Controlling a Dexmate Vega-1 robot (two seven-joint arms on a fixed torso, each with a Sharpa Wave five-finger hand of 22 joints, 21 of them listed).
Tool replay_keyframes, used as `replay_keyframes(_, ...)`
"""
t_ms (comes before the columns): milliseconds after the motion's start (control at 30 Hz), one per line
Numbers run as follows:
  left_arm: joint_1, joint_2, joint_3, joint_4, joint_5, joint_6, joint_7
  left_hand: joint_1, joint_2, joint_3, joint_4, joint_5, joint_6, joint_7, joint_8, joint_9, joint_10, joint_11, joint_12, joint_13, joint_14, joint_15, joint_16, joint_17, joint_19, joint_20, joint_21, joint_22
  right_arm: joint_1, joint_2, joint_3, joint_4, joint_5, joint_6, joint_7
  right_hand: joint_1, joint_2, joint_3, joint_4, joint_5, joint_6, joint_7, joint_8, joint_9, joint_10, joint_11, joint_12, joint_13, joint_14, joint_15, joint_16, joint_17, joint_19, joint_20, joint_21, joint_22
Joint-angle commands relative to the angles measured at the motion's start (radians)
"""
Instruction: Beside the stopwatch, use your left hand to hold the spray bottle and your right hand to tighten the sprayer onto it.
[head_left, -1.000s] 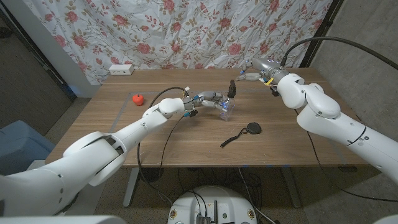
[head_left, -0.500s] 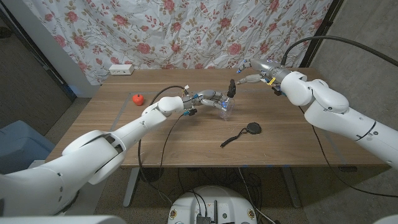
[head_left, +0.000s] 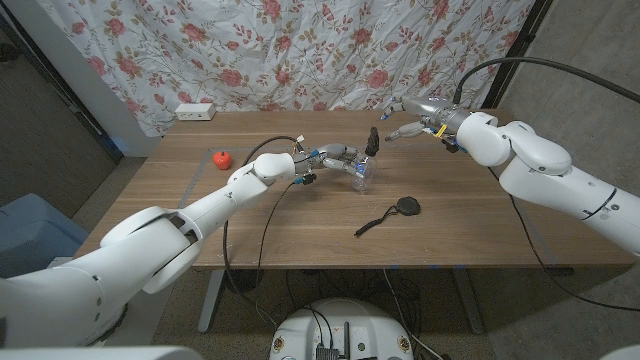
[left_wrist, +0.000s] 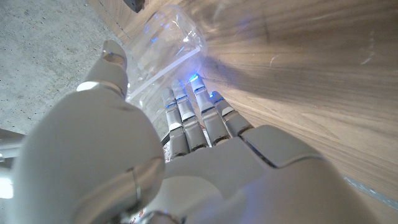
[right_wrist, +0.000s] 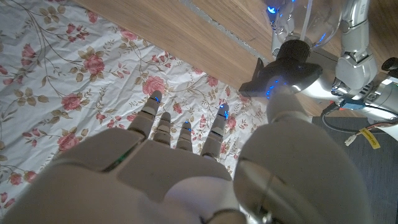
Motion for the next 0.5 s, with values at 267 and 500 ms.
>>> replay_keyframes(267, -0.006, -0.004, 0.003, 0.002, 0.001, 0.010, -0.002, 0.038, 0.105, 0.006, 0.004, 0.008, 0.153, -0.027, 0.223, 0.002, 0.089, -0.074, 0.002, 0.006, 0.011, -0.130, -0.006, 0.002, 0.012, -0.099, 0.001, 0.005, 0.022, -0.016, 0.021, 0.082, 0.022, 0.173, 0.020, 0.080, -0.008, 0.022, 0.002, 0.021, -0.033, 0.000, -0.015, 0.005, -0.058, 0.001, 0.002, 0.003, -0.046, 0.017, -0.004, -0.005, -0.037, 0.001, -0.001, 0.002)
replay_keyframes(500, -0.007, -0.007, 0.006, 0.005, 0.003, 0.012, -0.003, 0.039, 0.106, 0.007, 0.003, 0.008, 0.155, -0.028, 0.225, 0.001, 0.091, -0.077, 0.001, 0.007, 0.011, -0.130, -0.007, 0.002, 0.012, -0.098, 0.001, 0.004, 0.033, -0.005, 0.020, 0.113, 0.026, 0.235, 0.016, 0.098, -0.008, 0.024, 0.005, 0.025, -0.048, 0.000, -0.022, 0.005, -0.082, 0.003, 0.001, 0.003, -0.059, 0.017, -0.004, -0.006, -0.048, 0.007, -0.002, 0.002)
